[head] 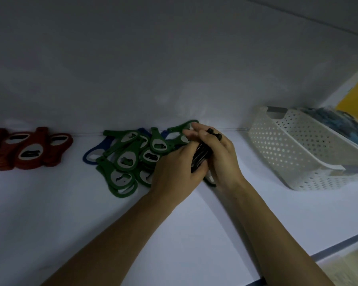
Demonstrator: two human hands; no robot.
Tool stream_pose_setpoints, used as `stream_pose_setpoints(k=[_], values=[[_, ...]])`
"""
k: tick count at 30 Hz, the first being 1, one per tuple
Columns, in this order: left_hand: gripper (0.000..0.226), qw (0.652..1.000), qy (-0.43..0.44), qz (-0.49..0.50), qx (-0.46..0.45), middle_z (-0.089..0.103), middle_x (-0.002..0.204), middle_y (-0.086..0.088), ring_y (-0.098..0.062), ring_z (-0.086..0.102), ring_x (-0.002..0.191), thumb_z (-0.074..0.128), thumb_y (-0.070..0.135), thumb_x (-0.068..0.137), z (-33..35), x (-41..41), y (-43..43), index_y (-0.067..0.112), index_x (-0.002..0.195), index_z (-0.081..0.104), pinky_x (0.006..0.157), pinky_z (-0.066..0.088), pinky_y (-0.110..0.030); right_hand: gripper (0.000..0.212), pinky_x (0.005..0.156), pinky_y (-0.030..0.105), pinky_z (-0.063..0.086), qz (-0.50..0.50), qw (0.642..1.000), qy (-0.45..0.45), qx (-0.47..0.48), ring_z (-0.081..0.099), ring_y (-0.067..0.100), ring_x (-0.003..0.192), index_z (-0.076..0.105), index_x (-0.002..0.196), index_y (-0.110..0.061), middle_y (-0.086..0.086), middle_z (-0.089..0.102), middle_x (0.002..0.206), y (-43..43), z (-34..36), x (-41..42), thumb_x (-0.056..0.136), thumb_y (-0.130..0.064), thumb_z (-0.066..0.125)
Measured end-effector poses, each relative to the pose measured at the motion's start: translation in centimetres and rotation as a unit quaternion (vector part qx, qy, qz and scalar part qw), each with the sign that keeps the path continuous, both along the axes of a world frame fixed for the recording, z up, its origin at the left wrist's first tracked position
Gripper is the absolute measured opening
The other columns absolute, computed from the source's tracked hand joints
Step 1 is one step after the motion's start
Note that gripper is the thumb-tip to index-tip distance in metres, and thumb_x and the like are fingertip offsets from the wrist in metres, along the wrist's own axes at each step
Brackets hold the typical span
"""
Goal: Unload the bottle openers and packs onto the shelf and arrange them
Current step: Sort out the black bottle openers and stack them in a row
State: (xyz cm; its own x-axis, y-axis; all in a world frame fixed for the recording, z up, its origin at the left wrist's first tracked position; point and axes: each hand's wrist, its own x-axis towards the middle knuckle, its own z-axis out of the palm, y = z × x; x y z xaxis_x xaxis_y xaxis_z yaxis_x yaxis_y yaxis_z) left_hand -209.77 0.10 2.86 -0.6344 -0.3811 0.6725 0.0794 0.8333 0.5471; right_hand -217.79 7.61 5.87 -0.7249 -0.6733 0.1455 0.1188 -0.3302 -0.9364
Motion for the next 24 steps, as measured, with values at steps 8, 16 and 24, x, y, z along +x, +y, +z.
stream_pose_setpoints(k=[8,16,24], values=[[0.034,0.997,0.044,-0.035,0.045,0.065,0.083,0.012,-0.006,0.062,0.070,0.053,0.042,0.082,0.5,0.5,0.5,0.020,0.108,0.052,0.054,0.046,-0.019,0.034,0.090,0.037,0.053,0.049,0.996,-0.073,0.007,0.066,0.025,0.098,0.070,0.102,-0.003,0.014,0.070,0.106,-0.4,0.1,0.8,0.092,-0.027,0.048],[0.009,0.778,0.220,0.008,0.588,0.065,0.090,0.003,-0.007,0.066,0.079,0.047,0.024,0.095,5.3,2.2,0.9,0.022,0.095,0.056,0.063,0.053,-0.020,0.026,0.102,0.043,0.046,0.033,0.996,-0.050,-0.068,0.066,0.024,0.106,0.071,0.093,-0.009,0.012,0.071,0.109,-3.8,3.5,6.0,0.093,-0.020,0.047],[0.011,0.831,0.288,0.114,0.463,0.065,0.095,0.006,0.003,0.064,0.078,0.050,0.029,0.097,5.4,14.1,-3.0,0.020,0.100,0.056,0.064,0.050,-0.011,0.028,0.090,0.037,0.053,0.127,0.985,-0.107,-0.051,0.069,0.016,0.092,0.066,0.084,-0.007,0.009,0.071,0.101,-10.0,4.5,16.5,0.094,-0.030,0.055]])
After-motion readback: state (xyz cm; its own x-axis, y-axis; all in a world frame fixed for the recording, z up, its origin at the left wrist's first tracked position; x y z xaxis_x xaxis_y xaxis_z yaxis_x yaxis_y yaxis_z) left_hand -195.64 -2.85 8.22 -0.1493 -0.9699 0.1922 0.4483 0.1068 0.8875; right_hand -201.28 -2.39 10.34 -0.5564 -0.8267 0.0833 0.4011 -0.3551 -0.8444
